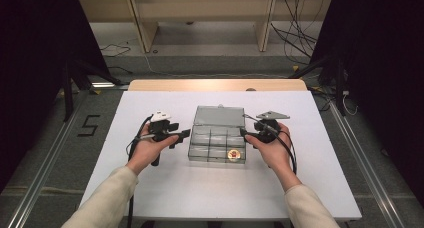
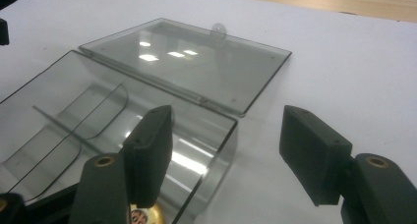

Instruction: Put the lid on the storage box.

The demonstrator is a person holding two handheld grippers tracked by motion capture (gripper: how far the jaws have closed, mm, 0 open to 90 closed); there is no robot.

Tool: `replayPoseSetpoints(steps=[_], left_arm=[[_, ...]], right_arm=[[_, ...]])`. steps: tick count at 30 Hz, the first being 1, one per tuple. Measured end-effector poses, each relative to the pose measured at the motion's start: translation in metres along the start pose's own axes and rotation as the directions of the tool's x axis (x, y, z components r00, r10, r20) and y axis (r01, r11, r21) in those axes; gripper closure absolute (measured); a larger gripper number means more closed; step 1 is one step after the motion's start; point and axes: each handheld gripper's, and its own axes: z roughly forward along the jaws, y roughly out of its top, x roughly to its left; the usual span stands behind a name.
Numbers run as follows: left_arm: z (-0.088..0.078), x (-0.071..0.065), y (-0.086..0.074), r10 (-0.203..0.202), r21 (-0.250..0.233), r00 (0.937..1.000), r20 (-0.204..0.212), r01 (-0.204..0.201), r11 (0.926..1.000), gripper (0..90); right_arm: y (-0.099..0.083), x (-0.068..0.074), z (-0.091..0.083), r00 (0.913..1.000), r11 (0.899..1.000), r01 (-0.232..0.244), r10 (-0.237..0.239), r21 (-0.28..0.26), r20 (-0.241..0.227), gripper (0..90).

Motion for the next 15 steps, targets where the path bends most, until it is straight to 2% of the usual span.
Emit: replayPoseSetpoints(steps=[2,6,12,15], left_arm=[[0.01,0.003,0.008,-0.03,0.009,0.9996,-0.003,0.03,0.9995,40.6],[0.026,0.009,0.019,-0.046,0.032,0.9987,-0.024,0.046,0.9984,42.1],[0.046,0.013,0.031,-0.081,0.07,0.9962,-0.03,0.083,0.9941,43.4],[0.054,0.014,0.034,-0.119,0.072,0.9924,-0.033,0.121,0.99,44.9]], right_arm=[[0.004,-0.004,0.005,0.9999,1.0,-0.017,0.017,0.013,-0.001,38.2],[0.013,-0.01,0.015,0.9992,0.999,-0.04,0.04,0.035,0.006,38.4],[0.024,-0.02,0.03,0.9972,0.994,-0.074,0.073,0.083,0.015,39.6],[0.029,-0.023,0.036,0.9959,0.991,-0.09,0.089,0.097,0.015,39.8]])
